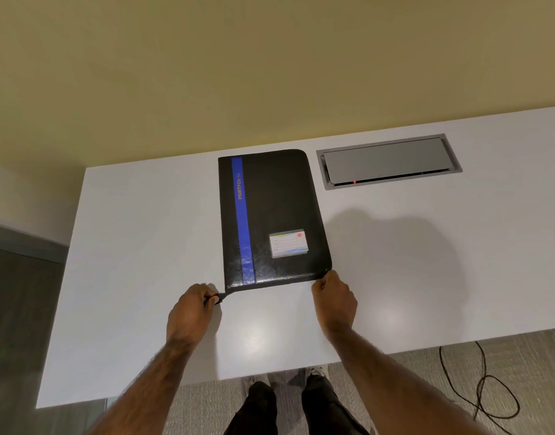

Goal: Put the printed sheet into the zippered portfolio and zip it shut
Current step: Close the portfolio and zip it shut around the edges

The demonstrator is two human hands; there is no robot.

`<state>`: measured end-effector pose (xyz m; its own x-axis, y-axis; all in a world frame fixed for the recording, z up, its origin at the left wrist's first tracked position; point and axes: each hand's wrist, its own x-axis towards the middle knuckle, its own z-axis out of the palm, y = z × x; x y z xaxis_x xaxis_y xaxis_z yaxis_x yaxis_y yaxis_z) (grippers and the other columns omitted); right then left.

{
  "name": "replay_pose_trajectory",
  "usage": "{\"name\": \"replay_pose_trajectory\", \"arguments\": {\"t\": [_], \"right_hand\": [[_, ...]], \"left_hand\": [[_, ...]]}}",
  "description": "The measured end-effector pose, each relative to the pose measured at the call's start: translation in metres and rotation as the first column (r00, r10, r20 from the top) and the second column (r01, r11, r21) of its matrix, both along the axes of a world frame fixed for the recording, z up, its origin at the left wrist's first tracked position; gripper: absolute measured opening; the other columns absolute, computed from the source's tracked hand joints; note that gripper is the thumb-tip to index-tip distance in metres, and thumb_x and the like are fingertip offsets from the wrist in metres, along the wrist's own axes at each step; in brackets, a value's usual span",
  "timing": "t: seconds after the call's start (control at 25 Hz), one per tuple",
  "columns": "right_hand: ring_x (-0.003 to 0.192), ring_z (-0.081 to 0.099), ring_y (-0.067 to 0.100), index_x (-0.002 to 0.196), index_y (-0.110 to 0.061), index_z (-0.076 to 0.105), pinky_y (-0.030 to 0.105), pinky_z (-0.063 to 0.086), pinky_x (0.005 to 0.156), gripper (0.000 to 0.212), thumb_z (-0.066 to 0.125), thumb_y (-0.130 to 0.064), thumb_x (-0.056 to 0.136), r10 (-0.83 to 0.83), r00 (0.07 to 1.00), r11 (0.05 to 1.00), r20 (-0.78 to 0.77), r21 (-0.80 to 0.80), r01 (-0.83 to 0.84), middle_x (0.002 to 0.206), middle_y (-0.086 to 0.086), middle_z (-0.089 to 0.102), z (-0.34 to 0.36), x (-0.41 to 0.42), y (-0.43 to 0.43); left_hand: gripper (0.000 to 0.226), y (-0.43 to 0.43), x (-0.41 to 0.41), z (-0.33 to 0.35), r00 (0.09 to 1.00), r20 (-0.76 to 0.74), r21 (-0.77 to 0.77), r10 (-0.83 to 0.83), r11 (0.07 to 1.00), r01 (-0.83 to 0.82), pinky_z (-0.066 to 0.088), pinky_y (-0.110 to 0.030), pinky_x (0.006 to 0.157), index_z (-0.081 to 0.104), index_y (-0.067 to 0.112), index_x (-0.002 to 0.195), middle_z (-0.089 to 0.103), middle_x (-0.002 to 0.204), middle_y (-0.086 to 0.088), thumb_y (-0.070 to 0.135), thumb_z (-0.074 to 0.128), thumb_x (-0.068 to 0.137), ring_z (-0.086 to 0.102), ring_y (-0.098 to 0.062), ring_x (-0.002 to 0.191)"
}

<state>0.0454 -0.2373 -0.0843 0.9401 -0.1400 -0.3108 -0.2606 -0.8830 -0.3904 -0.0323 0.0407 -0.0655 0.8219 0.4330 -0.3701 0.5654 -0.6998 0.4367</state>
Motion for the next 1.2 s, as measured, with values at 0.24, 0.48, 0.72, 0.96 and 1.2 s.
{"name": "replay_pose_trajectory", "arguments": {"t": [0.24,0.48,0.72,0.96,1.2], "right_hand": [[0.062,0.058,0.02,0.082,-0.017,0.05,0.032,0.05,0.063,0.02,0.047,-0.028,0.099,0.054,0.999,0.998,-0.001,0.028,-0.054,0.07,0.001,0.06,0.004,0.03,-0.04],[0.063,0.059,0.026,0.083,-0.017,0.047,0.036,0.053,0.064,0.018,0.048,-0.028,0.097,0.361,0.932,0.932,-0.029,-0.038,-0.362,0.071,0.001,0.061,0.004,0.066,-0.062],[0.072,0.064,0.028,0.088,-0.017,0.045,0.039,0.056,0.072,0.015,0.047,-0.027,0.099,0.573,0.818,0.816,-0.054,-0.063,-0.575,0.085,0.005,0.066,0.008,0.106,-0.065],[0.077,0.062,0.024,0.083,-0.018,0.05,0.037,0.057,0.077,0.017,0.051,-0.027,0.098,0.57,0.816,0.821,-0.095,0.078,-0.565,0.081,0.0,0.059,0.004,0.118,-0.071],[0.075,0.058,0.021,0.084,-0.016,0.057,0.035,0.051,0.069,0.014,0.053,-0.023,0.094,0.584,0.812,0.806,-0.023,0.135,-0.576,0.085,0.002,0.061,-0.001,0.121,-0.071]], "left_hand": [[0.013,0.0,0.004,0.004,0.999,-0.035,0.05,-0.026,0.998,0.027,0.047,-0.034,0.07,0.059,0.029,0.083,0.064,0.086,0.014,0.026,0.059,0.096,0.062,-0.017,0.081],[0.015,-0.004,0.007,0.007,0.999,-0.028,0.072,-0.046,0.996,0.048,0.045,-0.034,0.068,0.056,0.027,0.082,0.061,0.084,0.011,0.02,0.058,0.096,0.059,-0.018,0.079],[0.016,-0.002,0.018,0.011,0.974,-0.098,0.151,-0.202,0.965,0.216,0.049,-0.039,0.07,0.058,0.028,0.086,0.058,0.091,0.002,0.013,0.06,0.092,0.063,-0.029,0.085],[0.051,-0.053,0.086,0.022,0.882,0.02,0.311,-0.471,0.841,0.442,0.05,-0.041,0.1,0.06,0.016,0.133,0.06,0.134,-0.007,0.028,0.073,0.085,0.062,-0.03,0.115],[0.067,-0.118,0.178,0.023,0.655,-0.054,0.284,-0.754,0.617,0.734,0.024,-0.046,0.122,0.031,0.035,0.154,0.021,0.165,0.001,0.021,0.059,0.095,0.023,-0.026,0.15]]}}
